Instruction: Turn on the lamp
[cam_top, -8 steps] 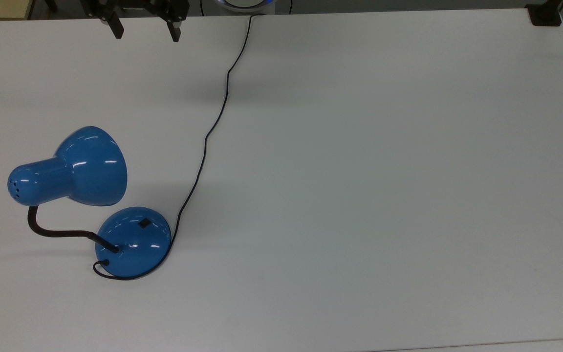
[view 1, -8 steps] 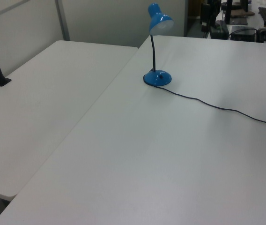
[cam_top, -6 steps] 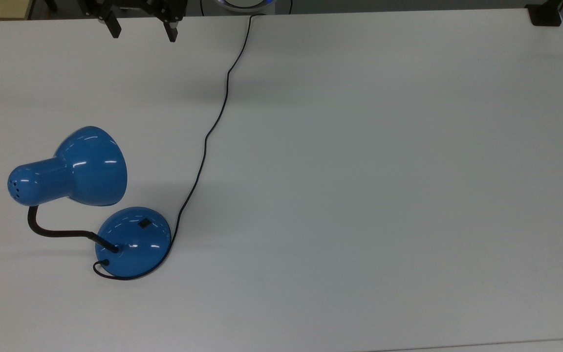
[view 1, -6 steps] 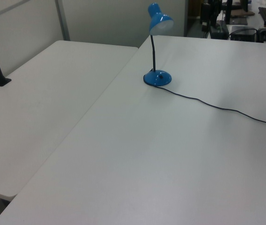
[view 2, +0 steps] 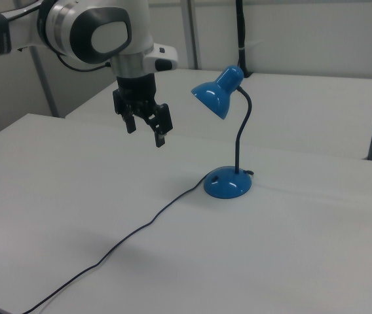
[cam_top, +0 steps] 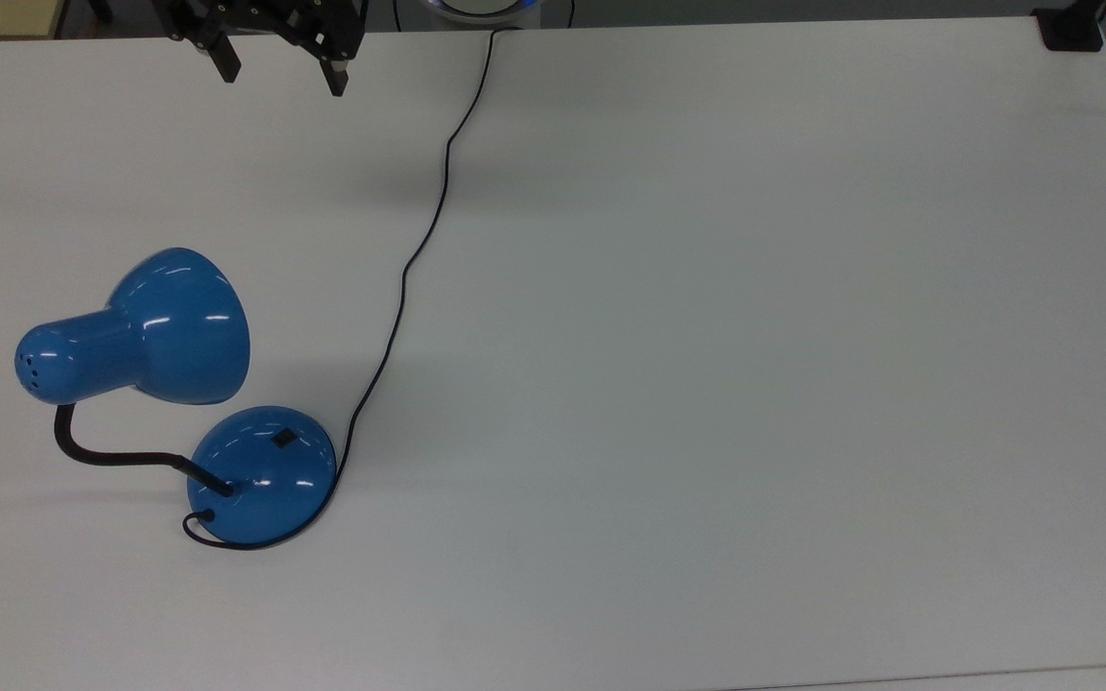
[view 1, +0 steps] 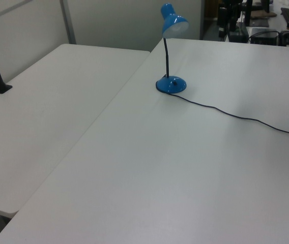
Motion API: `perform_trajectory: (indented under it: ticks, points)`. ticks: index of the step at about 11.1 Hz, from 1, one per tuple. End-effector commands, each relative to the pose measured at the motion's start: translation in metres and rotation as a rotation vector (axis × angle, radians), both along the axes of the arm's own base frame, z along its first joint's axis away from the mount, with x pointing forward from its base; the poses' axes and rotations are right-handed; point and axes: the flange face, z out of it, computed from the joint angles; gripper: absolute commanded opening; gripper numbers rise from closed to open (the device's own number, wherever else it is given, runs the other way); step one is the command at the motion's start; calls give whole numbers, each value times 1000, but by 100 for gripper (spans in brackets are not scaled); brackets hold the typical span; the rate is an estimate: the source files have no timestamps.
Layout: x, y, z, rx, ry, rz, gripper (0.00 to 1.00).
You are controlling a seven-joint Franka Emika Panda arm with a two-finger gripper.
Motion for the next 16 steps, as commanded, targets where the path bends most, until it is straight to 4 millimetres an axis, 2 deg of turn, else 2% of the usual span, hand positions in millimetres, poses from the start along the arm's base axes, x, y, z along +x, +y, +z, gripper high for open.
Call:
perform_trajectory:
  ticks: [1,4,5,6,7,9,11,12,15,16]
  points:
    - [-5,-2,1,-13,22,-14,100]
    - [-6,-3,3,-12,16,21,100]
    - [-5,-2,3,-13,14,16,97]
    - [-5,0,3,-12,20,18,89]
    - [-7,2,6,-11,16,20,68]
    - [-12,4,10,-2,27,21,18]
    - [-12,14,12,0,31,37,4]
    - [-11,16,16,7,23,-10,0]
    - [-5,17,22,4,-30,-119,0]
    - [-2,17,17,1,-57,-206,0]
